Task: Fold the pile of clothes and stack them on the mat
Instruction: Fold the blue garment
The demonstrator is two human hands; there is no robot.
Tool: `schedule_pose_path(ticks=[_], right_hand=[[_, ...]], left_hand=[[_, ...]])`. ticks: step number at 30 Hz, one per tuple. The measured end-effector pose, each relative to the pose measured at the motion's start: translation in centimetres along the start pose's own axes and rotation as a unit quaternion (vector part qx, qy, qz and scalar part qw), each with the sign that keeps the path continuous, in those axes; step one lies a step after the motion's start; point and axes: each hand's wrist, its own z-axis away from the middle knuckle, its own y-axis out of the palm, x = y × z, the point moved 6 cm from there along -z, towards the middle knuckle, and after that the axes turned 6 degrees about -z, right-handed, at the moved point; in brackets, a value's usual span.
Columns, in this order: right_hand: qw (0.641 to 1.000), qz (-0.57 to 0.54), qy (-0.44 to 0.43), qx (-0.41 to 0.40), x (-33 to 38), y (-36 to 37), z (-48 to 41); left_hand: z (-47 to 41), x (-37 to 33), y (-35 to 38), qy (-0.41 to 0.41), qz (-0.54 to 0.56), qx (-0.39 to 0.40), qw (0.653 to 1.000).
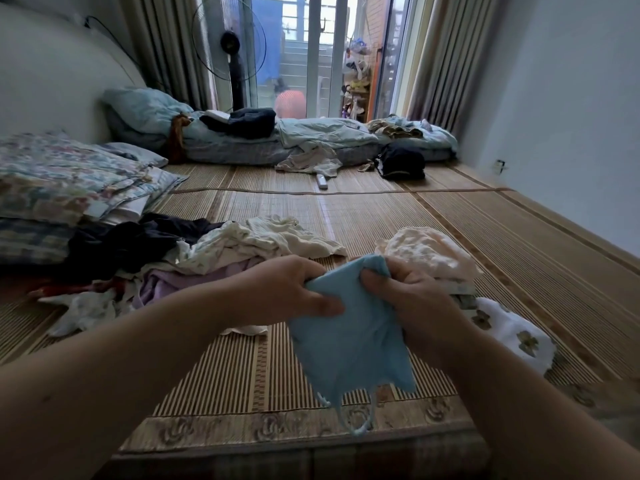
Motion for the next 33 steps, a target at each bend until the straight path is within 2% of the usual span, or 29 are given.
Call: schedule_pose_path(ticks=[4,6,9,11,14,16,18,20,24,27,30,33], right_hand=[[0.995,0.025,0.055,0.077,-2.1,-0.5,1.0],[0.989,0.057,0.103,0.09,-3.7,-0.4,1.7],[0.981,0.071,0.163,0.072,-6.9,-1.1,2.6],[0.983,0.03,0.174,0.045,-7.9,-2.1,3.1],[0.979,-0.12,0.163,-0.012,-7.7,-5.0,3.6],[0.966,-0.215,0.135,-0.054,-6.3,-7.7,4.1],[0.959,-0.229,0.112,-0.123,-4.5,-10.7,4.7],[0.959,-0.2,0.079,-0.185,-2.5,-14.3,5.3],[0.936,-0.048,0.031,-0.347,0.9,-22.6,6.9],[0.92,0.037,0.021,-0.389,2.8,-27.5,7.4],[0.914,0.057,0.022,-0.4,3.4,-31.8,7.3],[0.902,0.093,0.057,-0.418,2.0,-35.4,7.0]], left_hand=[[-0.4,-1.6,-0.3,0.003,0.055,-0.014,0.998],[-0.6,-2.4,-0.1,0.008,0.143,-0.007,0.99],[-1.2,-2.8,0.3,-0.006,0.288,-0.007,0.958],[-2.0,-3.1,0.7,-0.021,0.36,-0.016,0.933],[-3.7,-2.9,1.6,-0.046,0.422,-0.051,0.904],[-5.3,-2.9,2.8,-0.068,0.436,-0.063,0.895],[-7.0,-3.1,4.5,-0.095,0.435,-0.062,0.893],[-9.2,-3.6,6.6,-0.116,0.413,-0.054,0.902],[-14.5,-5.5,11.3,-0.136,0.369,-0.032,0.919],[-19.1,-7.3,15.0,-0.106,0.339,-0.017,0.935],[-23.7,-8.9,17.9,-0.061,0.301,-0.006,0.952],[-27.4,-7.7,20.2,-0.076,0.271,0.024,0.959]])
